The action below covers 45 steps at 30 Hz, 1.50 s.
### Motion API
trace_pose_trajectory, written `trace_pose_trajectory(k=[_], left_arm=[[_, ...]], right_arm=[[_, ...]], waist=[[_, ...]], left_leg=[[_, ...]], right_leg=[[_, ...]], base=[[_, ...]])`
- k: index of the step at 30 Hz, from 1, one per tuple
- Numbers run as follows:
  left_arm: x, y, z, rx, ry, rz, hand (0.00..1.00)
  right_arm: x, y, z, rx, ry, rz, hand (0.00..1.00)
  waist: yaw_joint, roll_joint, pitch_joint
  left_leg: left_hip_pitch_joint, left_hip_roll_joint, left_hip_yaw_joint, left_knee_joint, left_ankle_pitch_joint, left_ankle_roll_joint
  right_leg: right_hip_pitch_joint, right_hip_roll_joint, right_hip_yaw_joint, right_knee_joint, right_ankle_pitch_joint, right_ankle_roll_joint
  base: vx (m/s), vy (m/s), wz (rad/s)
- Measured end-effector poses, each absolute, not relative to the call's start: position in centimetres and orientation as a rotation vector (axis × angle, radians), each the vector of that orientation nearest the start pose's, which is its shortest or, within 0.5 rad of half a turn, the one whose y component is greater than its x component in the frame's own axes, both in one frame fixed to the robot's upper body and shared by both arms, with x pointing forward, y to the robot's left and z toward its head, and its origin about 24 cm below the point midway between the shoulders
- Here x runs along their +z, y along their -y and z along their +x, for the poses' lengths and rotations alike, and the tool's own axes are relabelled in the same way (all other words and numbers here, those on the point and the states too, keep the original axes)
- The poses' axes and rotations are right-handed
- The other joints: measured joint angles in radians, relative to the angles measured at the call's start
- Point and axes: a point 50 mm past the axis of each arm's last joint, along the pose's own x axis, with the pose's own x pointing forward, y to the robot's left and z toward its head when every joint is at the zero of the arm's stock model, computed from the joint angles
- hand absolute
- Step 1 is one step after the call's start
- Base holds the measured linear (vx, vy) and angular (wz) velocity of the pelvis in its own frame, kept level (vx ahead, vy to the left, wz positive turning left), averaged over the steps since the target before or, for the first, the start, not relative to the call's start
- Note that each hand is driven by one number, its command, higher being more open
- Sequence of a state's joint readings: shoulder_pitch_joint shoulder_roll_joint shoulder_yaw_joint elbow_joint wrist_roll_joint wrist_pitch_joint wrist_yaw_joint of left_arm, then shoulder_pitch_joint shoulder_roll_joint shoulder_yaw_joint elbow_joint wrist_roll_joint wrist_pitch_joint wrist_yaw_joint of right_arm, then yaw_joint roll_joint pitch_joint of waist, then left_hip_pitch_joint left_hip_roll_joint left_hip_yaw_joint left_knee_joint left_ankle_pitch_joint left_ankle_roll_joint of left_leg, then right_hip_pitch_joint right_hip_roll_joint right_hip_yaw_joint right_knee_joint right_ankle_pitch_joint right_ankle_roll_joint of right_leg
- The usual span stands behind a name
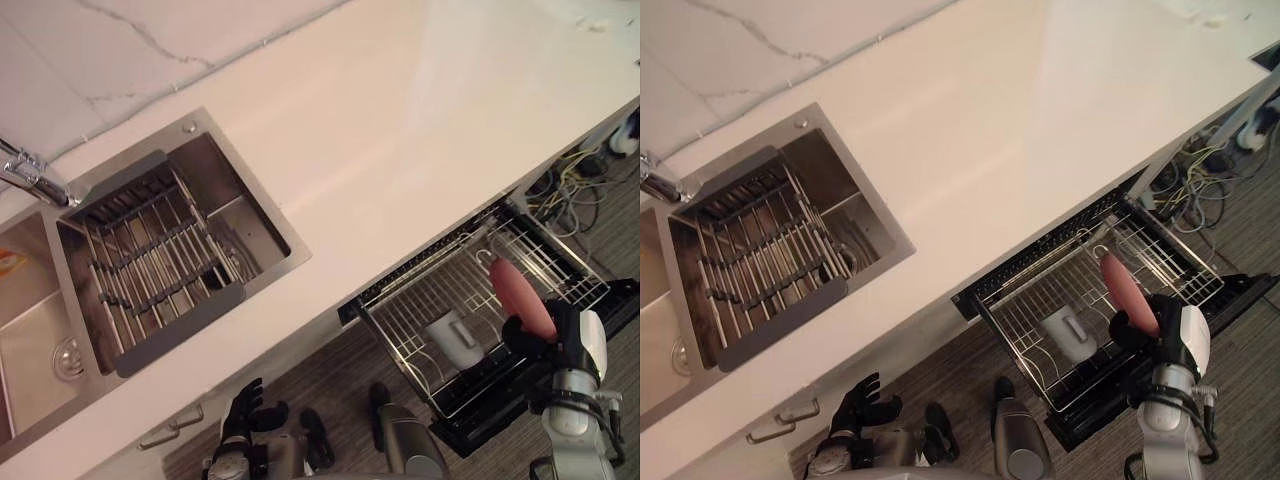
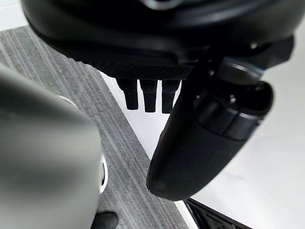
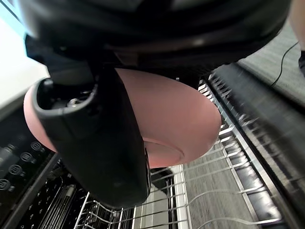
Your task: Walk over to the sink, pick up the cup, carry it to the dishwasher, place the cup inside the dishwasher, then close the dishwasher door
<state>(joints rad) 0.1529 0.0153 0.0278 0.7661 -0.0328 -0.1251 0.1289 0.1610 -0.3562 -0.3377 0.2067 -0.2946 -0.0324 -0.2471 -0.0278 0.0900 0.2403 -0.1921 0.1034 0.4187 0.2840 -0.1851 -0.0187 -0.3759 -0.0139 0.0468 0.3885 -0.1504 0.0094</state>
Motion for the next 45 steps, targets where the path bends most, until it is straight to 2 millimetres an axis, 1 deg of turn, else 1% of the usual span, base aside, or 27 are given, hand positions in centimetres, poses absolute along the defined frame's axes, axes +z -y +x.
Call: trace_pose_trajectory(k=[2,7,8,11,12,15,17,21,25,26,28,30,31,35,38,40,45], left_arm=[[-12.8,-17.0,14.2,0.194,-0.757,0.020,0.90],[-12.1,-16.6,15.6,0.181,-0.710,0.027,0.90],[-12.1,-16.6,15.7,0.185,-0.707,0.029,0.90],[-12.0,-16.6,15.9,0.187,-0.701,0.031,0.90],[-11.8,-16.5,16.5,0.185,-0.685,0.032,0.90],[-11.4,-16.4,17.4,0.184,-0.660,0.033,0.90],[-10.9,-16.3,18.3,0.182,-0.632,0.034,0.90],[-10.2,-16.2,19.4,0.181,-0.591,0.034,0.90],[-9.8,-16.2,19.9,0.184,-0.566,0.033,0.90],[-9.6,-16.2,20.0,0.185,-0.559,0.032,0.90],[-9.6,-16.2,20.0,0.184,-0.559,0.032,0.90],[-9.6,-16.3,20.0,0.187,-0.557,0.032,0.90],[-9.6,-16.4,20.0,0.190,-0.555,0.034,0.90],[-9.7,-16.5,20.0,0.187,-0.567,0.033,0.90],[-9.7,-16.7,19.9,0.188,-0.569,0.031,0.90],[-9.7,-16.9,19.9,0.189,-0.568,0.027,0.90],[-9.7,-17.3,19.8,0.204,-0.572,0.018,0.90]], right_arm=[[2.0,32.9,19.6,-0.578,-0.246,-0.661,0.30],[1.9,33.3,20.9,-0.596,-0.256,-0.622,0.30],[1.7,33.2,21.2,-0.600,-0.270,-0.600,0.90],[1.4,33.1,21.9,-0.600,-0.284,-0.584,0.90],[1.4,33.0,22.5,-0.605,-0.282,-0.574,0.90],[2.0,32.8,23.5,-0.607,-0.259,-0.564,0.90],[2.4,32.6,24.5,-0.603,-0.248,-0.550,0.90],[3.1,32.2,25.3,-0.597,-0.215,-0.548,0.90],[5.3,30.9,25.8,-0.566,-0.100,-0.562,0.90],[6.3,30.4,25.7,-0.561,-0.047,-0.563,0.90],[7.1,30.1,25.3,-0.558,-0.006,-0.569,0.90],[7.8,29.7,24.6,-0.552,0.037,-0.561,0.90],[8.2,29.3,24.2,-0.546,0.067,-0.544,0.90],[9.5,28.2,22.6,-0.505,0.164,-0.500,0.90],[9.7,27.8,21.8,-0.470,0.183,-0.509,0.90],[9.8,27.7,21.3,-0.452,0.189,-0.498,0.90],[9.8,27.8,19.7,-0.481,0.194,-0.456,0.90]], waist=[[0.006,-0.001,0.032],[0.009,-0.002,0.072],[0.009,-0.002,0.074],[0.009,-0.001,0.082],[0.008,0.000,0.099],[0.008,-0.002,0.116],[0.006,-0.001,0.125],[0.006,-0.002,0.139],[0.007,-0.004,0.156],[0.007,-0.006,0.163],[0.006,-0.007,0.163],[0.006,-0.014,0.168],[0.006,-0.024,0.173],[-0.002,-0.042,0.182],[-0.009,-0.050,0.182],[-0.012,-0.055,0.180],[-0.018,-0.059,0.173]], left_leg=[[-0.015,-0.006,-0.003,0.002,0.001,0.002],[-0.046,-0.020,-0.003,0.001,0.003,0.006],[-0.053,-0.022,-0.001,0.001,0.004,0.007],[-0.058,-0.023,0.004,0.002,0.006,0.010],[-0.061,-0.025,0.007,0.002,0.007,0.011],[-0.066,-0.026,0.020,0.002,0.007,0.012],[-0.072,-0.027,0.036,0.003,0.011,0.018],[-0.072,-0.030,0.041,0.004,0.011,0.018],[-0.075,-0.029,0.053,0.004,0.010,0.019],[-0.076,-0.029,0.056,0.004,0.009,0.020],[-0.076,-0.026,0.057,0.006,0.008,0.022],[-0.072,-0.021,0.057,0.014,0.006,0.025],[-0.069,-0.017,0.057,0.022,0.005,0.026],[-0.056,0.006,0.059,0.051,-0.012,0.025],[-0.039,0.022,0.062,0.069,-0.025,0.023],[-0.025,0.027,0.065,0.069,-0.028,0.020],[0.007,0.038,0.069,0.072,-0.033,0.012]], right_leg=[[-0.018,-0.007,-0.003,0.011,-0.001,0.001],[-0.060,-0.020,0.001,0.027,-0.003,0.004],[-0.069,-0.021,0.003,0.029,-0.002,0.005],[-0.077,-0.021,0.011,0.031,-0.001,0.007],[-0.081,-0.021,0.016,0.032,0.000,0.009],[-0.094,-0.018,0.031,0.033,0.004,0.013],[-0.102,-0.016,0.047,0.031,0.014,0.018],[-0.104,-0.016,0.061,0.024,0.022,0.024],[-0.108,-0.007,0.087,-0.003,0.047,0.032],[-0.108,-0.004,0.094,-0.014,0.057,0.033],[-0.105,-0.002,0.095,-0.023,0.064,0.035],[-0.095,0.001,0.096,-0.029,0.069,0.036],[-0.088,0.004,0.095,-0.032,0.071,0.035],[-0.056,0.020,0.095,-0.063,0.087,0.030],[-0.030,0.030,0.094,-0.076,0.081,0.034],[-0.020,0.031,0.088,-0.079,0.079,0.030],[0.009,0.041,0.086,-0.080,0.071,0.030]], base=[[-0.03,-0.006,0.07],[-0.05,0.007,0.03],[0.00,0.000,0.00],[0.01,0.000,-0.06],[0.00,0.000,-0.08],[0.00,0.002,-0.13],[0.01,0.012,-0.21],[0.01,0.020,-0.11],[-0.01,0.021,-0.21],[-0.02,0.016,-0.23],[-0.02,0.005,-0.11],[-0.03,-0.009,-0.04],[0.00,0.000,0.00],[-0.04,-0.024,-0.08],[-0.02,-0.015,-0.07],[0.00,-0.021,-0.07],[0.03,-0.030,-0.06]])
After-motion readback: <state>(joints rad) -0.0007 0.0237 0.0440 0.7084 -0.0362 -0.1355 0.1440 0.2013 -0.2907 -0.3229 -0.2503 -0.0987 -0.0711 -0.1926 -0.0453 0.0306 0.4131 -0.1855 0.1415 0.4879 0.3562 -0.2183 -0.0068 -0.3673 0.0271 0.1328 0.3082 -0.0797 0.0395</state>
